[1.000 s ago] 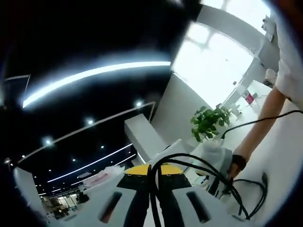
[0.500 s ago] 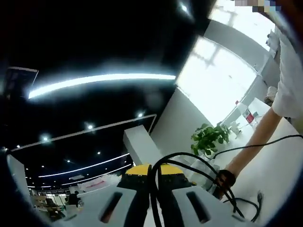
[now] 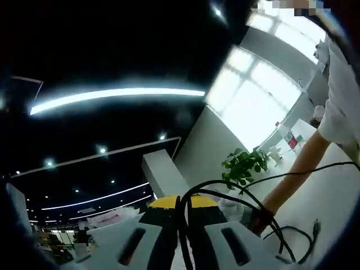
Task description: Coil the Type-C to USB data cable on the desktop and secure it with Velcro straps.
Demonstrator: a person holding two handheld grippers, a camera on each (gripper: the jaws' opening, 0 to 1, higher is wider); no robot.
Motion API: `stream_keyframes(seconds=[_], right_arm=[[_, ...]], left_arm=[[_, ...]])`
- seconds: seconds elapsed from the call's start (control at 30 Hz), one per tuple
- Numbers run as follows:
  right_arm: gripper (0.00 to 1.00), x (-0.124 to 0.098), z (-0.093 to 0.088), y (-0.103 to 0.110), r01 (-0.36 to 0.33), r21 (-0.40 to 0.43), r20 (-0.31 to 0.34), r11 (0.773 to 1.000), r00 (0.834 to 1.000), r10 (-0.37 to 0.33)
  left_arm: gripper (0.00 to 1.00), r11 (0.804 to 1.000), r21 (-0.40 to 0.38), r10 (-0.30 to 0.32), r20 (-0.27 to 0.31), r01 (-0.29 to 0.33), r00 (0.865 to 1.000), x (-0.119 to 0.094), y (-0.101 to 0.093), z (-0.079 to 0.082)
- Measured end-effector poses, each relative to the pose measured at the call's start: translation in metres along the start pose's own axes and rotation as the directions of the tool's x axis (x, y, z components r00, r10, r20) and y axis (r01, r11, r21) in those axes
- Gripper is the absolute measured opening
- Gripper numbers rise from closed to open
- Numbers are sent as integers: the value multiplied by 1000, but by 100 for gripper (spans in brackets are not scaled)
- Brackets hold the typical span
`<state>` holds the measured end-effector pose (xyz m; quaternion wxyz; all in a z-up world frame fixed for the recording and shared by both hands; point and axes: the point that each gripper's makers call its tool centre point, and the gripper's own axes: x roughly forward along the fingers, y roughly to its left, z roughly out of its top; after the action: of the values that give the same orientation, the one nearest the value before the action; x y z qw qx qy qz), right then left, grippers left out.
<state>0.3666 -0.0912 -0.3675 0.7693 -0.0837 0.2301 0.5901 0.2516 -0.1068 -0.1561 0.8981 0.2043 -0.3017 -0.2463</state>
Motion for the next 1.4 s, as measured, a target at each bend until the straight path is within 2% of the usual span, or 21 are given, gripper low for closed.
stream_keyframes(seconds=[0.07, 0.13, 0.2, 0.23, 0.27, 0.3, 0.37, 0.4, 0.47, 0.5, 0.53, 0.6, 0.63, 0.73, 0.83, 1.0, 1.1, 1.17, 1.23, 1.3, 1.4], right_arm=[[2, -20, 10, -15, 95, -11, 87, 995, 992, -93], [2, -46, 21, -23, 178, -27, 184, 984, 968, -170], [2, -74, 33, -25, 269, -44, 289, 962, 925, -246], [2, -89, 35, -24, 320, -63, 313, 945, 906, -286], [2, -108, 41, -21, 386, -92, 369, 918, 869, -329], [2, -115, 44, -17, 409, -108, 388, 906, 857, -340], [2, -138, 52, -3, 446, -100, 454, 889, 815, -359], [2, -146, 56, 5, 450, -91, 484, 888, 799, -356], [2, -160, 62, 14, 450, -43, 555, 892, 754, -353], [2, -163, 62, 17, 439, -30, 570, 898, 746, -346], [2, -164, 62, 20, 427, -19, 580, 904, 742, -338], [2, -164, 58, 25, 414, -37, 574, 909, 754, -320], [2, -165, 57, 27, 419, -52, 581, 906, 751, -314], [2, -172, 62, 33, 426, -71, 617, 902, 729, -296], [2, -178, 67, 41, 420, -96, 641, 903, 720, -266], [2, -174, 68, 49, 376, -111, 643, 920, 733, -222], [2, -175, 70, 53, 338, -109, 658, 935, 730, -187], [2, -175, 72, 55, 318, -110, 658, 942, 733, -171], [2, -174, 71, 57, 309, -120, 650, 943, 743, -160], [2, -171, 71, 63, 239, -102, 654, 966, 748, -116], [2, -174, 72, 66, 183, -85, 666, 980, 742, -81]], left_arm=[[7, 1000, -8, 2, -20, -3, 1000, 2, 0, -7], [7, 1000, -7, 11, -47, -12, 999, 4, 0, -16], [7, 1000, -4, 24, -75, -24, 997, 5, 0, -24], [7, 1000, 3, 27, -86, -27, 996, 6, -1, -27], [7, 999, 20, 35, -105, -33, 994, 6, -2, -32], [7, 999, 23, 39, -115, -36, 993, 7, -3, -36], [7, 999, 27, 35, -130, -31, 991, 9, -6, -41], [7, 999, 26, 30, -139, -27, 990, 10, -7, -45], [7, 1000, 21, 18, -152, -15, 988, 11, -11, -50], [7, 1000, 18, 13, -160, -10, 987, 12, -13, -54], [7, 1000, 18, 7, -168, -4, 986, 12, -15, -57], [7, 999, 35, 5, -186, 2, 983, 12, -17, -63], [7, 999, 54, 3, -191, 7, 982, 13, -17, -64], [8, 996, 83, 6, -180, 9, 984, 14, -19, -65], [8, 995, 96, 0, -176, 17, 984, 15, -21, -66], [9, 996, 91, -11, -167, 26, 986, 16, -25, -64], [9, 995, 91, -22, -165, 37, 986, 16, -29, -64], [10, 994, 103, -19, -170, 37, 985, 16, -29, -65], [10, 994, 106, -15, -173, 34, 985, 16, -28, -65], [11, 994, 104, -13, -172, 32, 985, 15, -27, -65], [15, 994, 106, -13, -176, 32, 984, 15, -26, -65]])
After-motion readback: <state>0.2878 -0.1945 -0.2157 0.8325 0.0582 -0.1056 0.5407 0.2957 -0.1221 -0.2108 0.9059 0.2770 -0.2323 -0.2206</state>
